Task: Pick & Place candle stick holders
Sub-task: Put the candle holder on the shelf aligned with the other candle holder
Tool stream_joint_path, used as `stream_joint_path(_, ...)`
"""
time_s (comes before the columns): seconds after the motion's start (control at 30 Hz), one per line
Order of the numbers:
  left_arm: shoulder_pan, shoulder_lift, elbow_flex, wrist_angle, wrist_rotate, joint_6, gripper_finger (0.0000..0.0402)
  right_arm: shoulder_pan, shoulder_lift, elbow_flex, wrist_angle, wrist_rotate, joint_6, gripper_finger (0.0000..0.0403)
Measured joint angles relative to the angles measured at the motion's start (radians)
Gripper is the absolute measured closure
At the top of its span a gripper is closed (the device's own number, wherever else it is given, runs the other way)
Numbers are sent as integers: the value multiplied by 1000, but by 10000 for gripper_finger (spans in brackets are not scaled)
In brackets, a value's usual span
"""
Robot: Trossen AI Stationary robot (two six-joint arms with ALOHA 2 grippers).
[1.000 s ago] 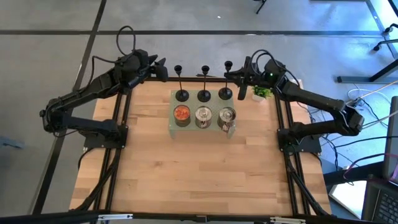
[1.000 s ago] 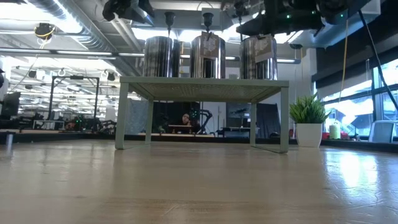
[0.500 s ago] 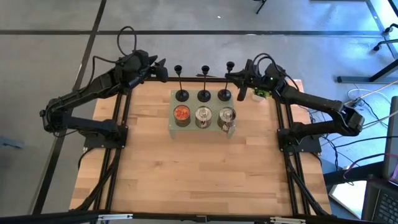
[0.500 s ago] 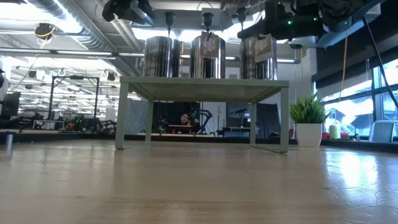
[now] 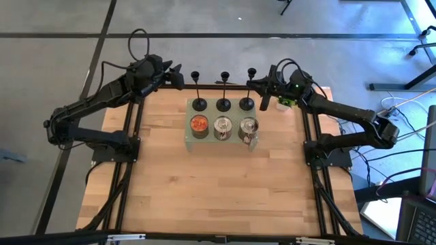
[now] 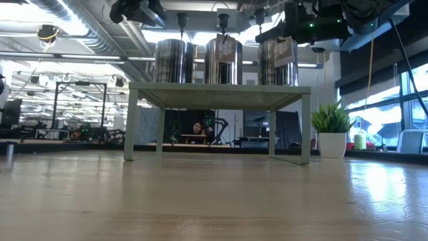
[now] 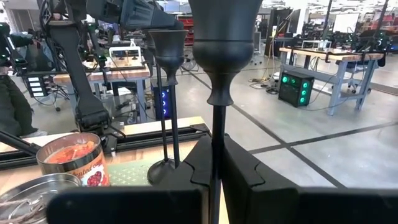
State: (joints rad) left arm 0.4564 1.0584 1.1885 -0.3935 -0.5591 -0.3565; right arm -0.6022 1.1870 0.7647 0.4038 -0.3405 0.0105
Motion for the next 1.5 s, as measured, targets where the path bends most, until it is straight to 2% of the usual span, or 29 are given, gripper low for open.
stream_joint_path(0.3, 0, 5, 0, 0, -6, -12, 201, 0, 14, 0, 9, -52, -26, 388)
stream_joint_path(1.17, -4, 5, 0, 0, -6, -17, 201, 0, 68, 0, 43, -45, -24, 388)
stream_joint_path(1.5, -4, 5, 0, -3, -6, -15, 201, 0, 69, 1, 0, -26, -21, 361)
